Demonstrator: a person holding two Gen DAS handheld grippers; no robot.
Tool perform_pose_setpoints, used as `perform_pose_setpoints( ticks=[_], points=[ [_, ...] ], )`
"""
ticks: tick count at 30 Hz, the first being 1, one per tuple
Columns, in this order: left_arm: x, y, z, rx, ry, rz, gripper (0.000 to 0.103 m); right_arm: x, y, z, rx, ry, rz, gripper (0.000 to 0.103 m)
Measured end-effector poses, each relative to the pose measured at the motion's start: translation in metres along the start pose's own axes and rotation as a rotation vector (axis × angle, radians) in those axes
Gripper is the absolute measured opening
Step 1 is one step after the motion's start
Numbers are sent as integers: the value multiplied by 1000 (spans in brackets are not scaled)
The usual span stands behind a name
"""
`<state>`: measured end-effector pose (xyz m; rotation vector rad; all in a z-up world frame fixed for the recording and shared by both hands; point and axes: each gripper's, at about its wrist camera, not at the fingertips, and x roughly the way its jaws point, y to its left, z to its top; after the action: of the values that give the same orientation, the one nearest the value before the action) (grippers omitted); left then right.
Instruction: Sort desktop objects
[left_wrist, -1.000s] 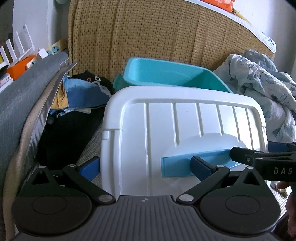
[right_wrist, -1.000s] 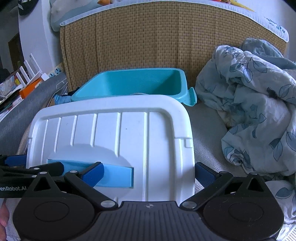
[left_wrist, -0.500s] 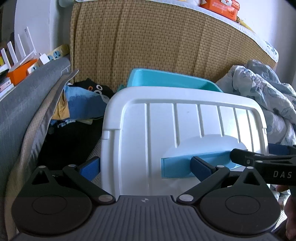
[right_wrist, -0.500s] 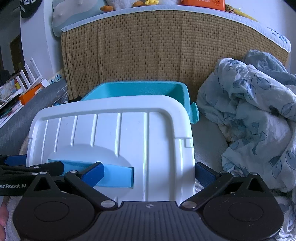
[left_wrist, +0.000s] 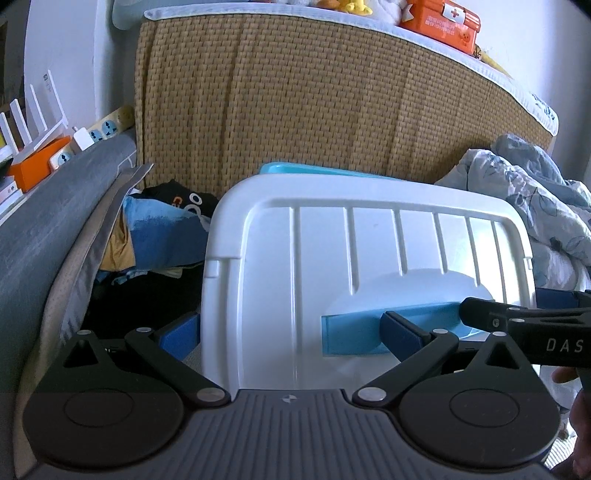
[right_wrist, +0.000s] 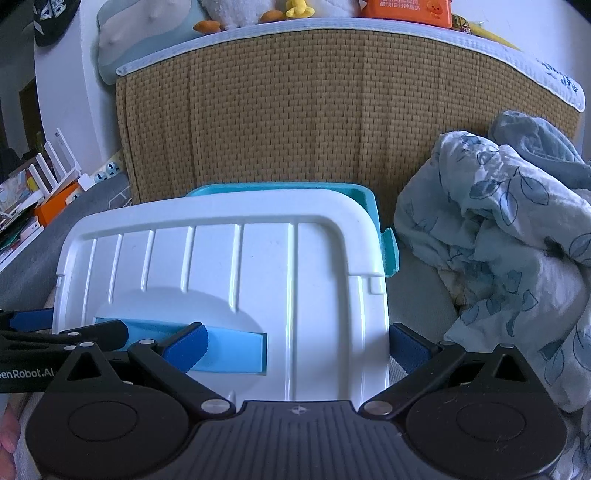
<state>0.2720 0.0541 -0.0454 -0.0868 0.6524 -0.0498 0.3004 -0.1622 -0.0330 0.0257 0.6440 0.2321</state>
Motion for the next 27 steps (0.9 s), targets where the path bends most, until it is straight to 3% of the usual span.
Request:
perform_pose_setpoints(
  ticks=[27],
  points=[
    [40, -4, 45, -11, -12, 19, 103, 36, -14, 42, 54, 19, -4, 103]
  ],
)
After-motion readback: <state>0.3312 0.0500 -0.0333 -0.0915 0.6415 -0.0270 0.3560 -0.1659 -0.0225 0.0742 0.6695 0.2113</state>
